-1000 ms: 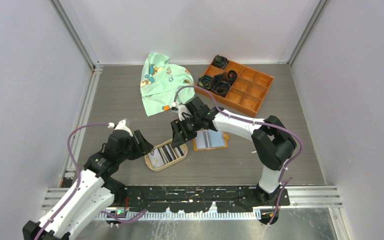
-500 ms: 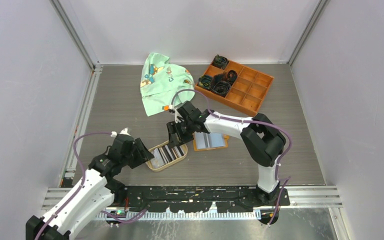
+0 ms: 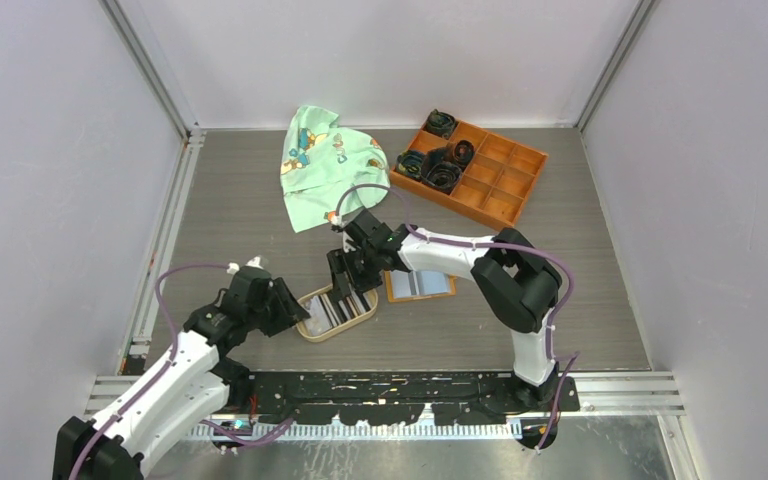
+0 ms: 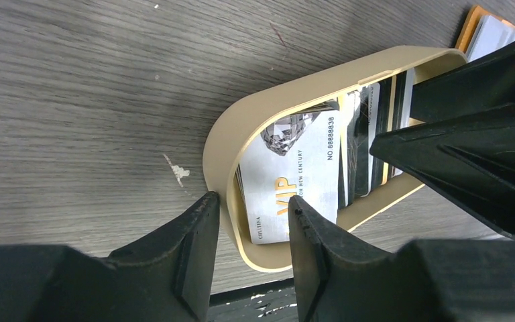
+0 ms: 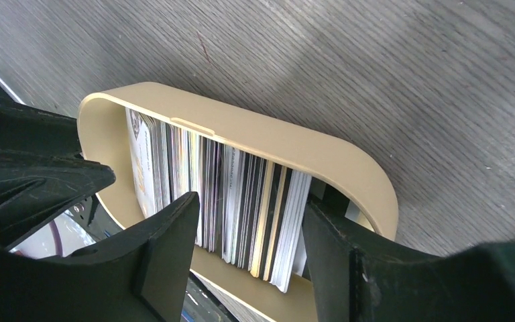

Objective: Put the credit cards into the card holder
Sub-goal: Pick up the credit card from the storage box.

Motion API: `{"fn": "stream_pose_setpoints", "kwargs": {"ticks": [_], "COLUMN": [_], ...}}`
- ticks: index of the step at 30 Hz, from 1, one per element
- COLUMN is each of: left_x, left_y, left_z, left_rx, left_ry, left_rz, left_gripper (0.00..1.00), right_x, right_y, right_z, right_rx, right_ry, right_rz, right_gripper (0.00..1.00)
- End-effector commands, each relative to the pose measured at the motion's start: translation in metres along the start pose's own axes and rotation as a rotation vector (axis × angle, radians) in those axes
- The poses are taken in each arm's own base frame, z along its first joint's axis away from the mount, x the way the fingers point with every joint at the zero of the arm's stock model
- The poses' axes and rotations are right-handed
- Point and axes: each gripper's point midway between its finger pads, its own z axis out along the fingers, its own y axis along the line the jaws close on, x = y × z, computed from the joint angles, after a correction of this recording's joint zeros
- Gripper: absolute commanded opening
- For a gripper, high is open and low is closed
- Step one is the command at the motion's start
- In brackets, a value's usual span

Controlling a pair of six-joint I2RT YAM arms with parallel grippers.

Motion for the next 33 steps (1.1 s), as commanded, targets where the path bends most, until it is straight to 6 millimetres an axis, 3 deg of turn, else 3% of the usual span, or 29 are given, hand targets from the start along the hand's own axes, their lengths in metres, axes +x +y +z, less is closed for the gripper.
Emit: {"fn": "stream_pose_setpoints", "kwargs": {"ticks": [1, 6, 11, 19, 26, 33], "left_x": [-0.005, -0.005, -0.007, -0.008, -0.008, -0.008], "left_y": [-0.023, -0.026, -0.026, -0.030, -0.032, -0.032], "left_z": [0.002, 0.003, 0.003, 0.004, 0.004, 0.003], "left_rx": [0.100, 0.105, 0.104, 0.113, 0.121, 0.123], "left_ry": [0.001, 0.005, -0.002, 0.006, 0.006, 0.002], "left_rz": [-0.002, 0.001, 0.003, 0.004, 0.005, 0.005], "left_gripper": [0.42, 0.41, 0.41, 0.41, 0.41, 0.41], "right_x": [-0.013, -0.019, -0.022, -0.004, 0.008, 0.007], "right_y": [0.016, 0.042, 0.051, 0.031, 0.042, 0.055], "right_z": [-0.005, -0.023, -0.037, -0.013, -0.006, -0.009], "right_rx": [-0.041, -0.206, -0.324, -0.263, -0.319, -0.392], "right_ry": [-0.025, -0.012, -0.005, 0.094, 0.148, 0.163], "right_rz": [-0.004, 0.025, 0.071, 0.096, 0.101, 0.124], "right_gripper": [0.62, 0.57, 0.51, 0.51, 0.55, 0.54]}}
